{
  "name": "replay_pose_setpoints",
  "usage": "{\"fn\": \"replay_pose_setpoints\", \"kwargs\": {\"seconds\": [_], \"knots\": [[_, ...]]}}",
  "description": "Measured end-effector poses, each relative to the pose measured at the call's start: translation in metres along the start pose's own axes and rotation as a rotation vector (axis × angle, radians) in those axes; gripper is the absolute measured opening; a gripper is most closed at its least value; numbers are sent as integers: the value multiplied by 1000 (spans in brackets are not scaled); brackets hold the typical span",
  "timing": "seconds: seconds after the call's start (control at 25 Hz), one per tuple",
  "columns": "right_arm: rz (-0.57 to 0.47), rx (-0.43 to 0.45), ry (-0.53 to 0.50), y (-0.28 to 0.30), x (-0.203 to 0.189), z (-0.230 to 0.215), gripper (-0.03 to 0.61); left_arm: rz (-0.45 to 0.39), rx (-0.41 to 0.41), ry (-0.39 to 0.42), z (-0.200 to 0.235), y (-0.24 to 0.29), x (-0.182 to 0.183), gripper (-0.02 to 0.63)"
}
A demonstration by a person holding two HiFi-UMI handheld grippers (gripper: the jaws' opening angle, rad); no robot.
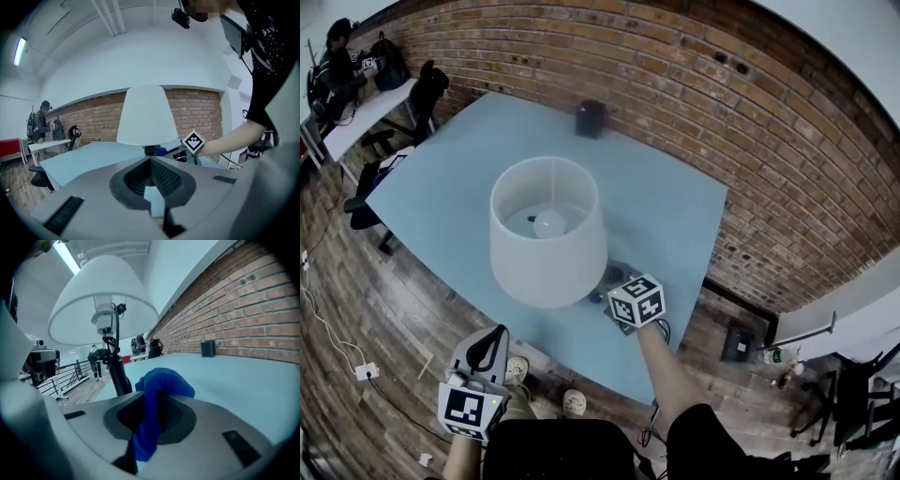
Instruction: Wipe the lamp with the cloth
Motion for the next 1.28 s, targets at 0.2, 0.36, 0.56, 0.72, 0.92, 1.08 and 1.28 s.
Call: {"fn": "replay_pose_setpoints", "kwargs": {"seconds": [0.2, 0.36, 0.56, 0.72, 0.92, 1.08, 1.28], "knots": [[-55, -275, -8, -78, 23, 11, 61, -48, -58, -21, -15, 10, 6, 9], [-113, -456, 1, -139, 37, 32, 61, -78, -101, -36, -33, 20, 3, 9], [-107, -644, -8, -171, 29, 77, 61, -79, -137, -31, -47, 23, -10, 9], [-100, -665, -3, -184, 24, 89, 61, -74, -120, -51, -50, 17, -18, 9], [-128, -672, 9, -192, 25, 92, 60, -79, -108, -45, -52, 10, -16, 9], [-148, -653, 25, -188, 24, 96, 60, -76, -92, -45, -51, 2, -18, 8], [-142, -638, 4, -183, 27, 101, 60, -84, -73, -50, -43, -2, -17, 8]]}}
Point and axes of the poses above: the fingertips, and each gripper's own axes: y forward along the fingers, z to its left, x out of its top, the point moved 10 cm from there along -y, backward along the fingers, and after that the axes turned 15 degrees about -y, right-handed, at the moved point
